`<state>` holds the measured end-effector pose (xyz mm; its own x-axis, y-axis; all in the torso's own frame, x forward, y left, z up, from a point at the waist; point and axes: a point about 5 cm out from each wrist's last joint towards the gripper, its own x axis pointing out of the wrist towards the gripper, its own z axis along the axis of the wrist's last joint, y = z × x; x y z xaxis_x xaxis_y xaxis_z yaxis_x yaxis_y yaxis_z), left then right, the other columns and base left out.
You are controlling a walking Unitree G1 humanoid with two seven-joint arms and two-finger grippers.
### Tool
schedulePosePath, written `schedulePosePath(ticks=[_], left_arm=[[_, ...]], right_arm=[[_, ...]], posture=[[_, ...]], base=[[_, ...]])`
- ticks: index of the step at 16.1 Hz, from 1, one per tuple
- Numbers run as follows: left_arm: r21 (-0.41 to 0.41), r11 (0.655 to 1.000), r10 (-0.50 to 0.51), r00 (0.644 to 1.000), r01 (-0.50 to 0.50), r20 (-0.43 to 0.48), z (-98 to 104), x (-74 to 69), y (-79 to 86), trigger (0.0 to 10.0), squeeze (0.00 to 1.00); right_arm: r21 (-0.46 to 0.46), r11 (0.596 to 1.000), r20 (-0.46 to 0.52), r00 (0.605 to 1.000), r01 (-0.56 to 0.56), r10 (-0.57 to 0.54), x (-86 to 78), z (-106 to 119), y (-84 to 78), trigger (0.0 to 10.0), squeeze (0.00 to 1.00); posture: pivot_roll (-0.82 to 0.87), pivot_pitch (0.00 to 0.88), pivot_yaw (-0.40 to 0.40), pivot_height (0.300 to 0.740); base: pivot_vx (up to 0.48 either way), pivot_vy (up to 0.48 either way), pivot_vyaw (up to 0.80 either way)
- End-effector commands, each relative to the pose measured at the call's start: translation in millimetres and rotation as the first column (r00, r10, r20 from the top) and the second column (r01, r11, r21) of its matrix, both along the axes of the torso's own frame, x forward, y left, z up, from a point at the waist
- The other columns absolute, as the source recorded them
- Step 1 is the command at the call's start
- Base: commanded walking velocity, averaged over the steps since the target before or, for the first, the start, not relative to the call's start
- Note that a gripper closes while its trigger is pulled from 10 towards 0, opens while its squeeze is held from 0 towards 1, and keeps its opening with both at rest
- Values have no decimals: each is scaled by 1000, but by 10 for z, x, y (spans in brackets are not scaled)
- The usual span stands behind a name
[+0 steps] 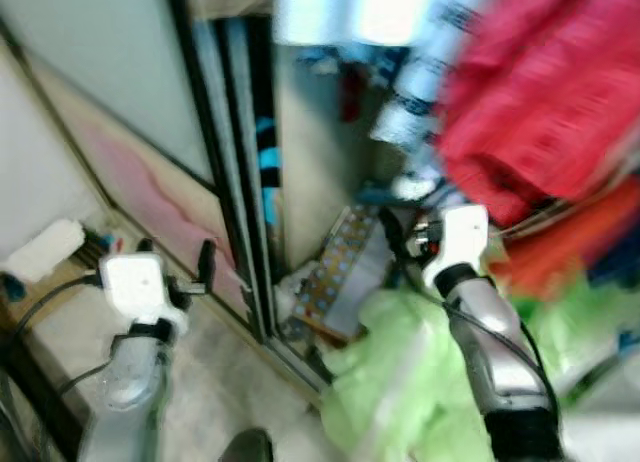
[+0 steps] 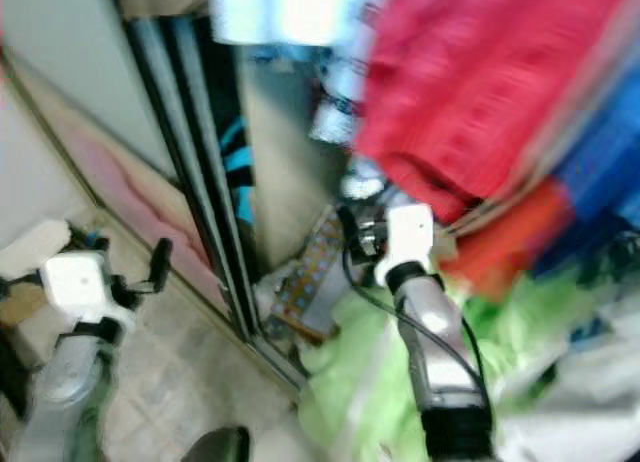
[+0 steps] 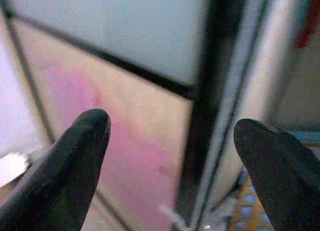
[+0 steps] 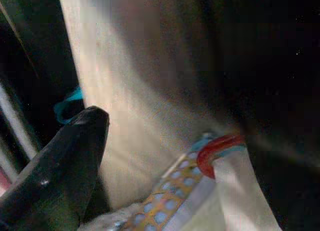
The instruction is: Clean up the room
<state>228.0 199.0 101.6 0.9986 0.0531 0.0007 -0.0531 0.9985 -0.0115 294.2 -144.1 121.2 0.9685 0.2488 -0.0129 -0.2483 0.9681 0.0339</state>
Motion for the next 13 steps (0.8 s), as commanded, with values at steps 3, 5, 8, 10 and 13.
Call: schedulePosePath(ticks=[3, 5, 8, 10, 13], left_arm=[[15, 999, -35, 999, 35, 24, 35, 36, -47, 10000, 0], [12, 1000, -24, 999, 23, 47, 51, 67, -53, 10000, 0], [-2, 1000, -24, 997, 25, 74, 80, 86, -129, 10000, 0], [15, 999, -50, 995, 48, 90, 128, 75, -242, 10000, 0], [43, 999, -32, 994, 28, 101, 189, 73, -248, 10000, 0]], right_arm=[[-194, 970, 104, 980, -149, 171, -325, 50, -95, 10000, 0], [-297, 951, 218, 964, -83, 152, -397, 151, -205, 10000, 0], [-234, 968, 234, 962, -87, 143, -313, 297, -186, 10000, 0], [-169, 949, 204, 932, -267, 299, -305, 323, -12, 10000, 0], [-90, 825, 44, 825, -558, 563, -235, 176, 291, 10000, 0]], posture=[[51, 0, -44, 740], [40, 0, -46, 740], [32, 0, -58, 740], [54, 0, -74, 740], [88, 0, -99, 740]], base=[[0, 0, 0], [0, 0, 0], [0, 0, 0], [0, 0, 0], [0, 0, 0]])
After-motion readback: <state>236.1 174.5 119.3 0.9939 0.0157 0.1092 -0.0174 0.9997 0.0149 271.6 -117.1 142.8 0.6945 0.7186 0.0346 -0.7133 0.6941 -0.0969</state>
